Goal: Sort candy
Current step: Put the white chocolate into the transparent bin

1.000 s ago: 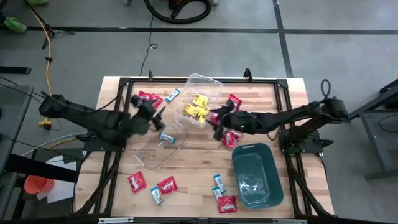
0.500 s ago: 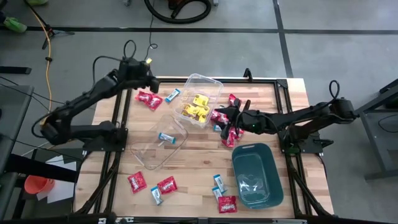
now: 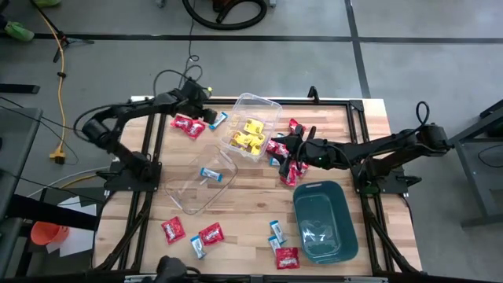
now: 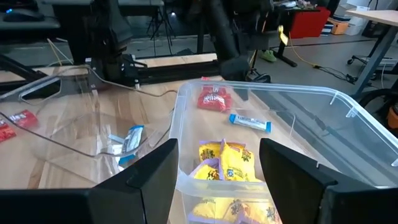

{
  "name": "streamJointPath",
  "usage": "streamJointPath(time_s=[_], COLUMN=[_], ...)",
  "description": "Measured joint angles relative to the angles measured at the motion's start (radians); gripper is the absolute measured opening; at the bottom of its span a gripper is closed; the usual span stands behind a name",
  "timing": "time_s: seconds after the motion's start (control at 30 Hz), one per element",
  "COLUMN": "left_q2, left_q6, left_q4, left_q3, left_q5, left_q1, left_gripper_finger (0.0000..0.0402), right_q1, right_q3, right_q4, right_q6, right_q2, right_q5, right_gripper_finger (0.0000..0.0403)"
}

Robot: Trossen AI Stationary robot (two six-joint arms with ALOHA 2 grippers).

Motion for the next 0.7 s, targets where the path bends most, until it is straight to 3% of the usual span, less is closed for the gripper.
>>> streamJointPath(time_s=[0.4, 0.7], left_q2=[0.139, 0.17], left_q6=[0.017, 0.054], left_q4=[0.063, 0.073], left_q3=[0.0, 0.0], left_q5=[0.007, -0.074], left_q1=[-0.052, -0.113], left_gripper_finger=[0.0199, 0.0199], right_q1=[0.0, 0.0], right_q3=[0.0, 0.0], right_q4=[-0.022, -0.03], right_q6=[0.011, 0.019], right_q2=[0.0, 0.0], right_q5=[0.0, 0.0], right_gripper_finger=[0.0222, 0.0222])
